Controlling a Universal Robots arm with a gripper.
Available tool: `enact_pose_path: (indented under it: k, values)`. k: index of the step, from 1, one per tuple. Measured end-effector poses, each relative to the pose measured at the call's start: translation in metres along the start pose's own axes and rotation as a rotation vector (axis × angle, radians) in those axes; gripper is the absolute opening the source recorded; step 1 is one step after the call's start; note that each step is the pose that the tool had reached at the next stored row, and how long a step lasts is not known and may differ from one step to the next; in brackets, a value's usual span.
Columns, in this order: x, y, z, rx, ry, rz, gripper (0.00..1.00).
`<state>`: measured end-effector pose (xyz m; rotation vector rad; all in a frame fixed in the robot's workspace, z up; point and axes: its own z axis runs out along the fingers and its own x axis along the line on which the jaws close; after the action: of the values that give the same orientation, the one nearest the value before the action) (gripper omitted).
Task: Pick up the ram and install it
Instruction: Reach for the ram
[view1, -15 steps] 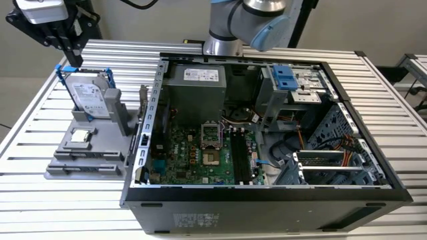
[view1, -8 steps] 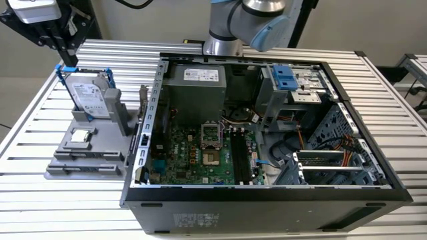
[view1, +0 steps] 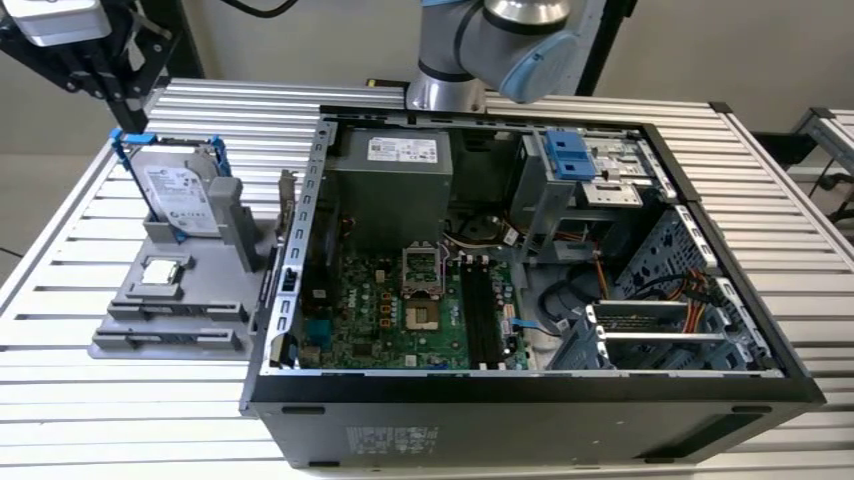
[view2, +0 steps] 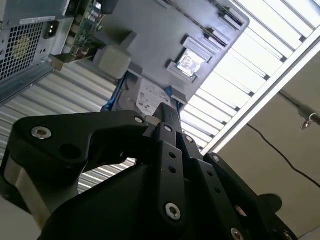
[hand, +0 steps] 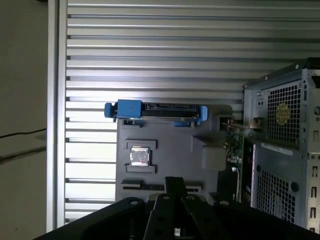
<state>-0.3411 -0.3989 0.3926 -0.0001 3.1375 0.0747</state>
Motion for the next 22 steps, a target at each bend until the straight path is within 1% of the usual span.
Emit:
enact_pose_path:
  k: [4,14,22]
  values:
    - [0.0002,-0.0034,0.0000,0.0000,-0.0006,0.012,0.00]
    - [0.0002,-0.0191,-0.0005,0.0001,-0.0018,0.038,0.00]
    - [0.0005,-0.0359,-0.0012,0.0001,-0.0023,0.049,0.00]
